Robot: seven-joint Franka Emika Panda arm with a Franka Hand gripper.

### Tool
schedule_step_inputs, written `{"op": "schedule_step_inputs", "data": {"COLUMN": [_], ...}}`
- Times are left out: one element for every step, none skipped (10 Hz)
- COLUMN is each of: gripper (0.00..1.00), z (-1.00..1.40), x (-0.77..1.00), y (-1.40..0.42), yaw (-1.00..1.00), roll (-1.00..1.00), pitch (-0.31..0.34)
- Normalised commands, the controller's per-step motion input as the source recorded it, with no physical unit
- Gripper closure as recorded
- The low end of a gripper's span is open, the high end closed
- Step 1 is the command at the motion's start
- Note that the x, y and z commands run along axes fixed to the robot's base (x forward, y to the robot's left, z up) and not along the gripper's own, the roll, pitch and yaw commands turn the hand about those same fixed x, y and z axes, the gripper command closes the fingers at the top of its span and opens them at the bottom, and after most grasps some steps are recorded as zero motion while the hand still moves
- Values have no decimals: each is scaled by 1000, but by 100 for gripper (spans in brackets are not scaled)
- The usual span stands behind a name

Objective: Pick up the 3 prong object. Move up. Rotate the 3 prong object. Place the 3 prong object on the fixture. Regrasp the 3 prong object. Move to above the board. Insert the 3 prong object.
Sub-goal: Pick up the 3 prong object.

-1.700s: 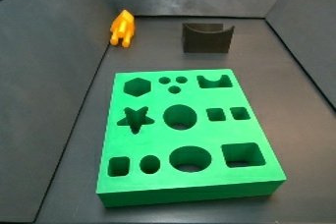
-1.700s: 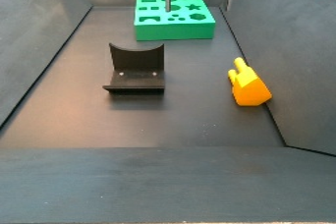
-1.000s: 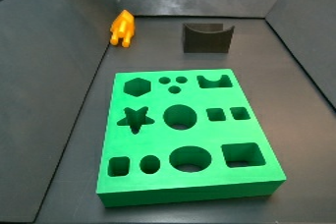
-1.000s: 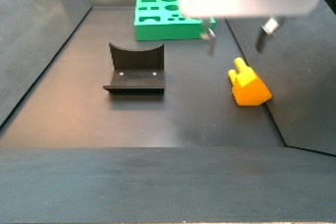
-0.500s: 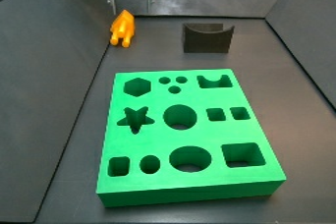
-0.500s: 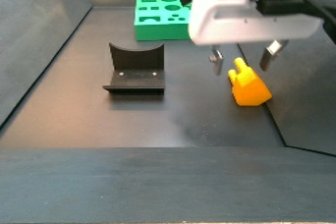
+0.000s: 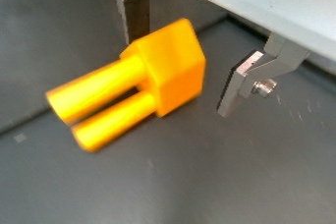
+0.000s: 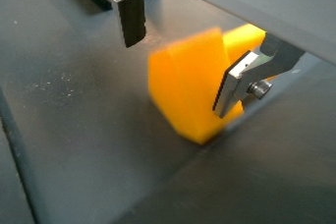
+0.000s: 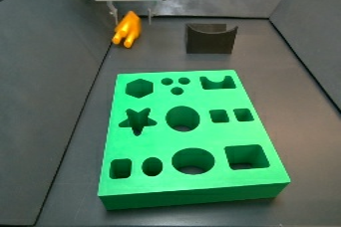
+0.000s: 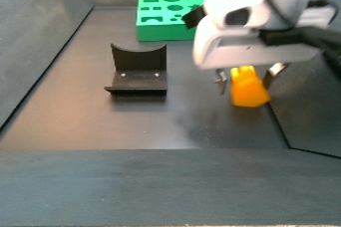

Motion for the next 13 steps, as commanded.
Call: {"op": "schedule_step_inputs", "data": {"gripper": [0, 0, 0, 0, 0, 0, 0, 0, 0, 0, 0, 0, 0], "z": [-414, -249, -83, 51, 177, 146, 83, 31, 60, 57, 11, 0, -83], "x": [451, 246, 151, 229, 269, 131, 46, 31, 26, 26, 51, 0, 0], "y": [0, 0, 0, -83, -60, -89, -66, -66, -40, -40, -54, -106, -217], "yaw": [-63, -97, -391, -663, -731, -903, -974, -994, -1000, -1000, -960, -526, -200], "roll": [0, 0, -16, -29, -71, -104, -130, -110, -124, -124, -106, 0, 144], "pitch": [140, 119, 100, 44, 0, 0, 0, 0, 0, 0, 0, 0, 0]}}
